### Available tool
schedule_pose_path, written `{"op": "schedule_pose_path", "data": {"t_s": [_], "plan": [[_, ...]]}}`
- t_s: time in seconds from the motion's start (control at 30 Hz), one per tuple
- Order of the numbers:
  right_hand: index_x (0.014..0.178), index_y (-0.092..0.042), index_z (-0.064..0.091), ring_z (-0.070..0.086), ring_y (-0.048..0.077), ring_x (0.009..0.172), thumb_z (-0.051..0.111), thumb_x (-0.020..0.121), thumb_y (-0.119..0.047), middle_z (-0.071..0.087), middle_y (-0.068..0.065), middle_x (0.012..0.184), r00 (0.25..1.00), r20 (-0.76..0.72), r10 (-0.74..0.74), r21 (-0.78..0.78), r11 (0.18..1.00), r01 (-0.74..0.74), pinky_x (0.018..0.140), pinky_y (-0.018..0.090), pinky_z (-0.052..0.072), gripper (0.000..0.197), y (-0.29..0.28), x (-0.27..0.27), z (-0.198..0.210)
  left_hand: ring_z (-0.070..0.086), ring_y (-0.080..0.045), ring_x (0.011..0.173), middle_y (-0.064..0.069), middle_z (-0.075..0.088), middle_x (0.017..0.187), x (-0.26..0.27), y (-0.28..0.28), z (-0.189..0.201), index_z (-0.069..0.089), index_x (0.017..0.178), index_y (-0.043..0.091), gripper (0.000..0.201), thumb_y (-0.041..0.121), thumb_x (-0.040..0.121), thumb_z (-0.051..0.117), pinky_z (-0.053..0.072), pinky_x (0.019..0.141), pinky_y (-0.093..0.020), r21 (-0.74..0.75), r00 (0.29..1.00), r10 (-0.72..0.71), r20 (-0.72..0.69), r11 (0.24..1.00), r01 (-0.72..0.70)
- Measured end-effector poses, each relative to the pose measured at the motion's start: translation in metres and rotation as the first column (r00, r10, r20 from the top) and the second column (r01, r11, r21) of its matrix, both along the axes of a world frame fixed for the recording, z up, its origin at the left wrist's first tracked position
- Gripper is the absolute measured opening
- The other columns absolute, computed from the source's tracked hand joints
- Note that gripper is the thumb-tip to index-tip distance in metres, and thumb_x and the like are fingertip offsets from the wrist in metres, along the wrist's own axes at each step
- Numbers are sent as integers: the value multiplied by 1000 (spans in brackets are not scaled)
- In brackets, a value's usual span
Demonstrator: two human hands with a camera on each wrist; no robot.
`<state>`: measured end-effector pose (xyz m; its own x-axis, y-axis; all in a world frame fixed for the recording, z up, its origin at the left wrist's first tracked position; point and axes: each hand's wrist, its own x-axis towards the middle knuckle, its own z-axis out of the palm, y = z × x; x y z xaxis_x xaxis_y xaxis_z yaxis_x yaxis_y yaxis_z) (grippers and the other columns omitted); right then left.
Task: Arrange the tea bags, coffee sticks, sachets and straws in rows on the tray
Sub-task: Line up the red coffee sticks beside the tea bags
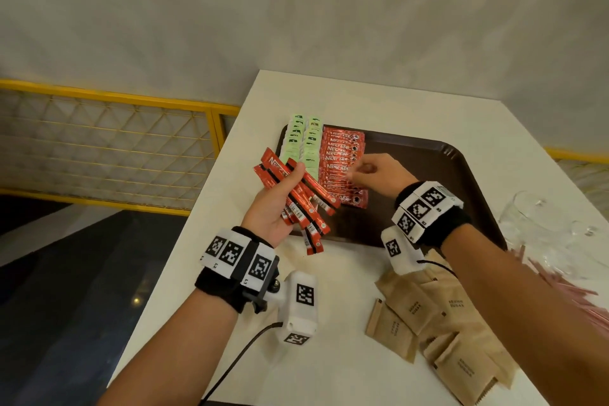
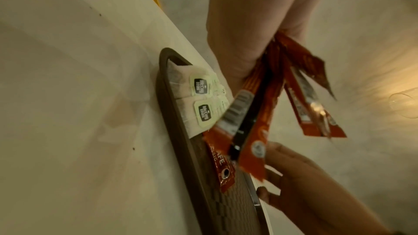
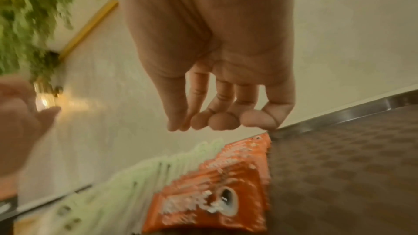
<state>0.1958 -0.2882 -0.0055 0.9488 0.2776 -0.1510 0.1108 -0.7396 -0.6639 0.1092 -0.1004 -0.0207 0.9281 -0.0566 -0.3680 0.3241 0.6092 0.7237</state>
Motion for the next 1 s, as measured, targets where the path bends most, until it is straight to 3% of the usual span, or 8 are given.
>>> {"op": "schedule_pose_path", "data": {"t_s": [0.13,0.27,0.43,0.5,0.6,0.7,0.83,1.0], "plan": [[84,-24,62,57,9,75,53,90,-43,60,-1,84,989,-40,143,154,979,-135,70,24,47,21,18,-26,22,68,-11,79,-4,68,112,2,-2,4,57,127,18,42,30,87,61,54,63,-29,22,1000,27,3,999,-27],[100,-11,65,58,10,75,59,88,-33,64,5,91,965,-156,211,344,927,-147,59,20,50,26,29,-42,31,63,-23,109,-8,63,124,7,-4,5,52,132,21,47,30,86,61,50,90,-43,27,999,29,30,999,-30],[89,-13,62,62,5,65,69,82,-13,64,-1,78,952,-209,223,456,883,-107,54,21,53,11,31,-47,36,64,-25,108,-9,65,120,9,-8,6,54,130,17,53,31,81,65,54,79,-39,27,999,31,45,999,-32],[85,-13,58,59,5,56,68,82,-6,62,-3,72,976,-117,182,400,908,-121,52,18,51,13,33,-50,35,65,-23,105,-10,65,119,10,-10,5,53,131,16,54,32,80,65,56,73,-35,22,997,36,64,999,-38],[85,-11,57,48,0,58,66,79,-3,58,-3,77,965,223,136,139,976,-169,58,9,40,14,32,-54,30,69,-19,93,-8,68,112,8,-13,3,53,131,11,66,35,72,68,56,66,-29,12,995,49,82,999,-50],[84,-10,55,44,-2,62,64,76,1,52,-6,75,903,366,224,45,965,-257,59,16,34,17,29,-59,26,68,-19,92,-9,67,114,8,-15,-1,54,130,13,53,25,80,67,57,65,-29,12,996,33,79,999,-34],[82,-16,57,50,-10,63,71,80,-10,54,-15,76,966,174,190,207,952,-225,63,8,40,15,19,-56,22,63,-26,109,-11,63,123,11,-13,-4,55,129,16,51,17,80,69,56,73,-35,-31,998,36,42,999,-35],[89,-15,56,59,12,65,68,79,-1,57,2,80,977,-199,74,626,777,68,59,23,50,20,7,-50,22,62,-25,110,-9,63,123,8,-12,-1,55,130,17,43,23,88,62,56,80,-37,-89,999,20,41,996,-16]]}}
